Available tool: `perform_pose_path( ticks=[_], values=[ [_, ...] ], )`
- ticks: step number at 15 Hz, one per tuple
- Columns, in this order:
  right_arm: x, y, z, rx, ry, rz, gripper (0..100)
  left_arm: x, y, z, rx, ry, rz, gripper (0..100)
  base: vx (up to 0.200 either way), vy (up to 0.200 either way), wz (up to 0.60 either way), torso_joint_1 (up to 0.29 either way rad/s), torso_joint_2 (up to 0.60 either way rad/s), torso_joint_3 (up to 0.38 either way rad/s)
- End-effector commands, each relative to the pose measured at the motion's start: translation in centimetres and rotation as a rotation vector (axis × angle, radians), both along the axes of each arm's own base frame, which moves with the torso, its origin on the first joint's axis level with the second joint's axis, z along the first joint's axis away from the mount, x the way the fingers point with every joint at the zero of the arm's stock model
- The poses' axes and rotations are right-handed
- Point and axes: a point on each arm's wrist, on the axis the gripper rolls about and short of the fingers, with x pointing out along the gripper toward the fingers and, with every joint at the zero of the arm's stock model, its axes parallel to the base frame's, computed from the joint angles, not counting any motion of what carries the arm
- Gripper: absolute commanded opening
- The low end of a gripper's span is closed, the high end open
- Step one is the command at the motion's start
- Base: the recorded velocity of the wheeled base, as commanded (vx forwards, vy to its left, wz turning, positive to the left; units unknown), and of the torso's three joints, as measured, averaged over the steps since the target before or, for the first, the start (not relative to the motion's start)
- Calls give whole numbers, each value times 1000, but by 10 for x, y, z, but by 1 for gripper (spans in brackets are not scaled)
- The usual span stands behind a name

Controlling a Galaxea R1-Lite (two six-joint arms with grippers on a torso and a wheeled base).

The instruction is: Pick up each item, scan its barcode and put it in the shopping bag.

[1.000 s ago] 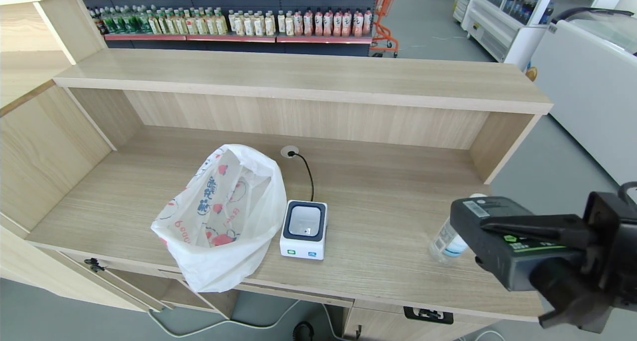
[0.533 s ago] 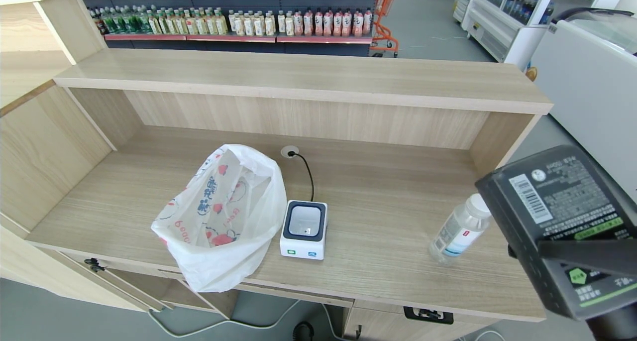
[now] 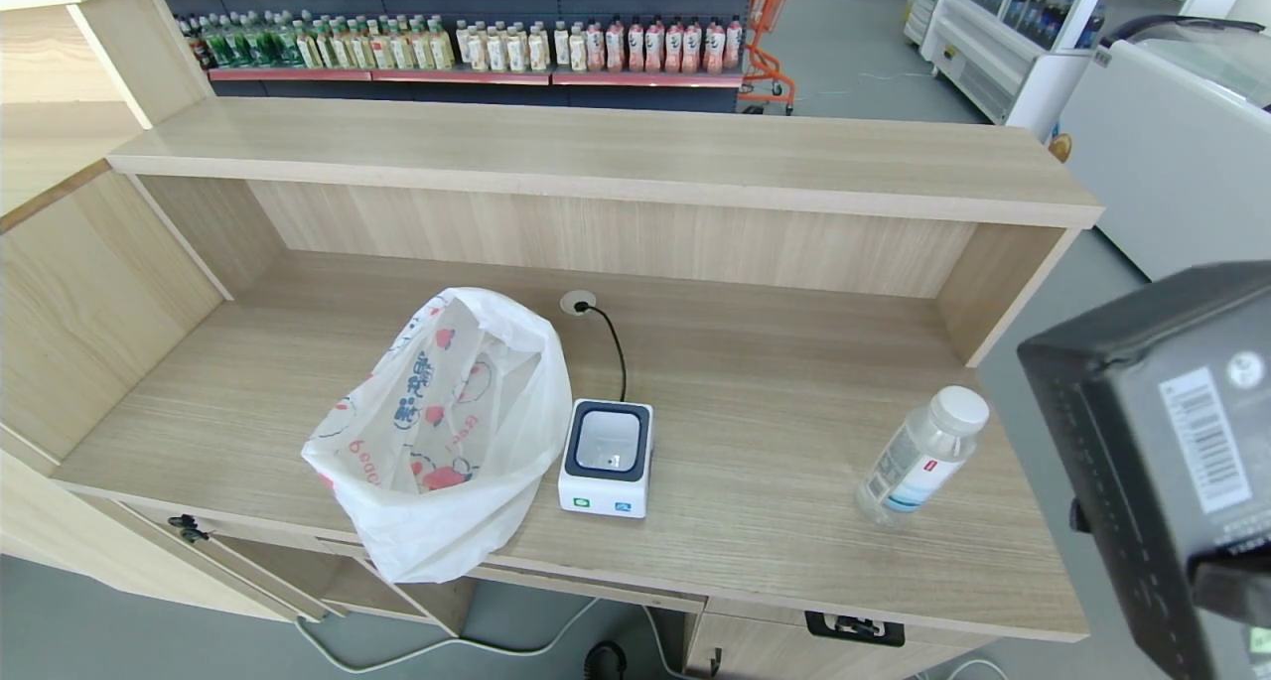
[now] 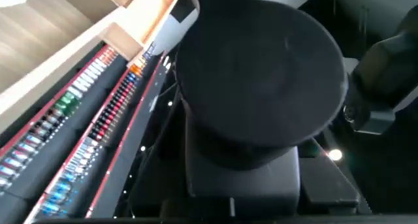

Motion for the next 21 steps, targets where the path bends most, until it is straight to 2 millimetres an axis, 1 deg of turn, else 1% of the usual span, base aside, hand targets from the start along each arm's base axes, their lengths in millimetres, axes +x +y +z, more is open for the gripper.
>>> perform_pose_path(
  ticks=[1, 3, 6, 8, 11, 15, 18, 21],
  values=[
    [-4, -2, 8, 19, -50, 3, 0, 0, 0, 0, 0, 1, 0, 100, 0, 0, 0, 0, 0, 0],
    [-4, -2, 14, 23, -99, 2, 0, 0, 0, 0, 0, 1, 0, 100, 0, 0, 0, 0, 0, 0],
    [-4, 0, 15, 20, -87, 18, 0, 0, 0, 0, 0, 1, 0, 100, 0, 0, 0, 0, 0, 0],
    [-12, 4, 11, -2, -24, 82, 0, 0, 0, 0, 0, 1, 0, 100, 0, 0, 0, 0, 0, 0],
    [-24, 3, 16, 14, -18, 137, 0, 0, 0, 0, 0, 1, 0, 100, 0, 0, 0, 0, 0, 0],
    [-30, 4, 15, 7, 15, 182, 0, 0, 0, 0, 0, 1, 0, 100, 0, 0, 0, 0, 0, 0],
    [-33, 4, 19, 18, 9, 197, 0, 0, 0, 0, 0, 1, 0, 100, 0, 0, 0, 0, 0, 0],
    [-37, 0, 12, 11, 21, 196, 0, 0, 0, 0, 0, 1, 0, 100, 0, 0, 0, 0, 0, 0]
  ],
)
